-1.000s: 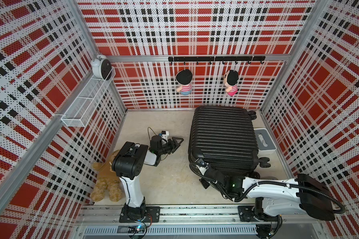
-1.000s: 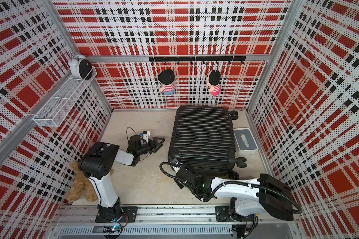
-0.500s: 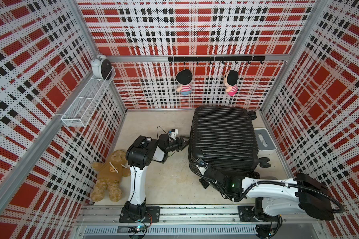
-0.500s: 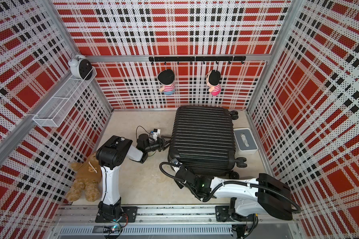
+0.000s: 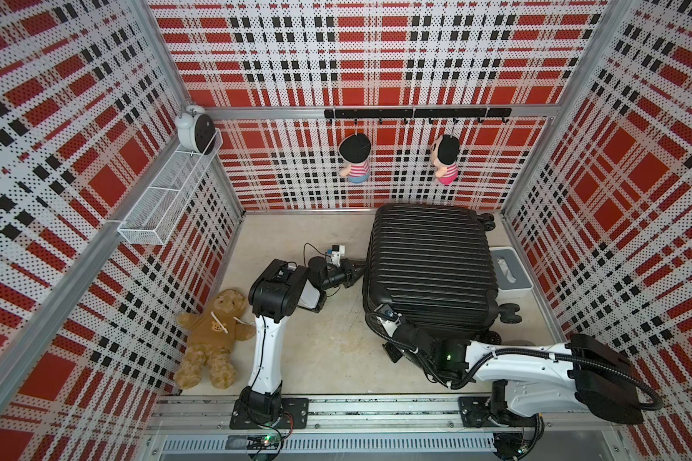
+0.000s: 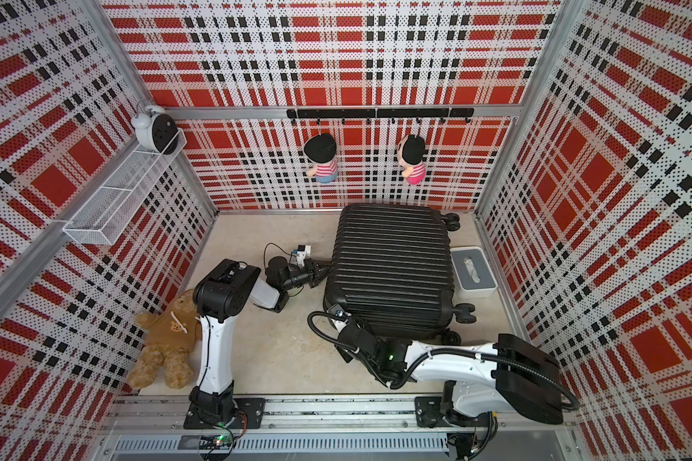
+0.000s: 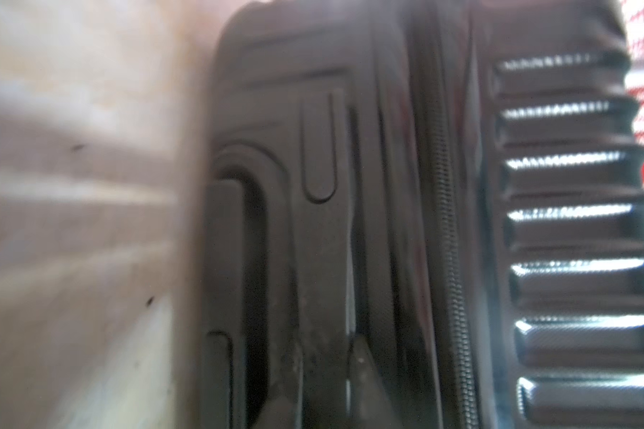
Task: Open the suitcase zippers
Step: Adjust the suitcase at the center of the board.
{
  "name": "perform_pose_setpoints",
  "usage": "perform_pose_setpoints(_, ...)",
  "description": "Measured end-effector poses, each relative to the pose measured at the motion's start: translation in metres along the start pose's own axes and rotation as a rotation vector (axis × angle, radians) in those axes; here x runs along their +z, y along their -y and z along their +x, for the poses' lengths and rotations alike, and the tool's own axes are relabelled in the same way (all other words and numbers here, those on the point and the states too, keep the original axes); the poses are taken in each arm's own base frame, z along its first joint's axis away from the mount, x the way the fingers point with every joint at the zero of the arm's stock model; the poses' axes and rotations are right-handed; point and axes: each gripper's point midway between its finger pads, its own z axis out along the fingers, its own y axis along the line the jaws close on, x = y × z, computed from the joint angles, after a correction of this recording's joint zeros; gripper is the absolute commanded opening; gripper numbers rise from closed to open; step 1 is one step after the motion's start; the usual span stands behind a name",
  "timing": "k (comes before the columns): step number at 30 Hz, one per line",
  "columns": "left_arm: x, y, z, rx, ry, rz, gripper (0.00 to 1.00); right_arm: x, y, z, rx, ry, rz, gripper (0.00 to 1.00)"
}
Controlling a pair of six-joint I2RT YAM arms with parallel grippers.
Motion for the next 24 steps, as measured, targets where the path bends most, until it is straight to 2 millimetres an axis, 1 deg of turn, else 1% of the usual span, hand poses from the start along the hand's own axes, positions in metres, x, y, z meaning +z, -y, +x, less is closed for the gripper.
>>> perform_pose_setpoints(4,-0.016,-0.004,-0.003,0.002,0.06,-0.01,0.0,0.0,-0.001,0.001,-0.003,-0.002,-0.002,0.0)
perform_pose_setpoints(7,-0.036,-0.006,-0.003,-0.003,0.113,-0.031,0.0,-0.001,-0.003,0.003,-0.011,-0.004,-0.008,0.0)
perform_pose_setpoints(10,-0.062,-0.006,-0.002,-0.006,0.174,-0.056,0.0,-0.001,-0.008,0.003,-0.018,-0.005,-0.031,0.0)
perform_pose_setpoints(13,-0.094,-0.007,-0.001,-0.015,0.258,-0.094,0.0,-0.002,-0.012,0.003,-0.021,-0.006,-0.06,0.0)
perform_pose_setpoints(17,-0.132,-0.005,0.008,-0.023,0.385,-0.161,0.0,-0.002,-0.012,0.0,-0.026,-0.01,-0.096,0.0)
perform_pose_setpoints(19,-0.149,-0.005,0.012,-0.019,0.457,-0.204,0.0,-0.001,-0.006,-0.002,-0.021,-0.014,-0.094,0.0)
perform_pose_setpoints(20,-0.154,-0.006,0.016,-0.017,0.485,-0.226,0.0,0.0,0.0,-0.002,-0.016,-0.016,-0.084,0.0)
perform_pose_setpoints(22,-0.16,-0.005,0.023,-0.001,0.541,-0.27,0.0,0.002,0.011,-0.002,-0.01,-0.025,-0.055,0.0)
perform_pose_setpoints(24,-0.161,-0.004,0.031,0.015,0.586,-0.309,0.0,0.003,0.022,-0.001,-0.005,-0.032,-0.02,0.0)
